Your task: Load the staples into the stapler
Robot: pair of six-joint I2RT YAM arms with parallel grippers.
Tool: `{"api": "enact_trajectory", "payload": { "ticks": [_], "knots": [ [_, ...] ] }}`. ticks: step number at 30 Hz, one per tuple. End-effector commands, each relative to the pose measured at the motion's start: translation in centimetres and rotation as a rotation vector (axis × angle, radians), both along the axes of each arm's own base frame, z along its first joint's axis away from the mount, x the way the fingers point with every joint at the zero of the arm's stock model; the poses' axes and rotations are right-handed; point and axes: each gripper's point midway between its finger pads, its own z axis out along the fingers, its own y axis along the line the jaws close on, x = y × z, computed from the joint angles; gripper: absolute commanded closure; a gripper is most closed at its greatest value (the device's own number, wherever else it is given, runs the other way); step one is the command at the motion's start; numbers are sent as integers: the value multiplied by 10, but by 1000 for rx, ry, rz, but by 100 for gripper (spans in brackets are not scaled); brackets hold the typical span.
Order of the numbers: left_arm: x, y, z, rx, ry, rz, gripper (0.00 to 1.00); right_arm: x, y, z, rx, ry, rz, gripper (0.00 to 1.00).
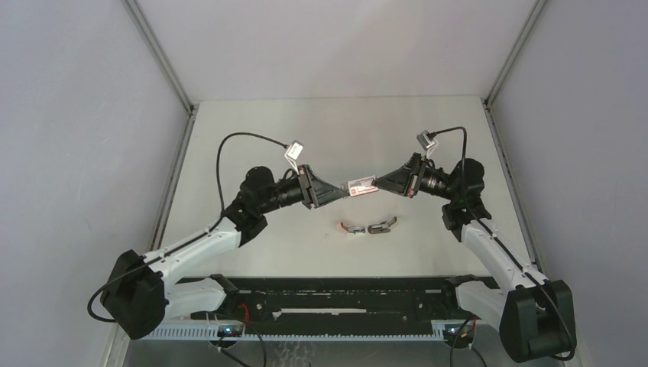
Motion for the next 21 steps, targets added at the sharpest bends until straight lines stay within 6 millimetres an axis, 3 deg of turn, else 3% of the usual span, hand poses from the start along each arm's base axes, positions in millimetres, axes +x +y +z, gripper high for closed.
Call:
{"api": "enact_trajectory", "payload": {
  "ticks": [1,14,21],
  "knots": [
    [-2,0,9,-42,-32,-17,75,-2,-1,10,14,-61,0,100],
    [10,-7,11,-52,-21,0,97,11,-2,-13,-38,-35,-29,100],
    [41,-7,-15,-3,43,87,100,35,-5,-50,-124,-17,-90,100]
  ]
}}
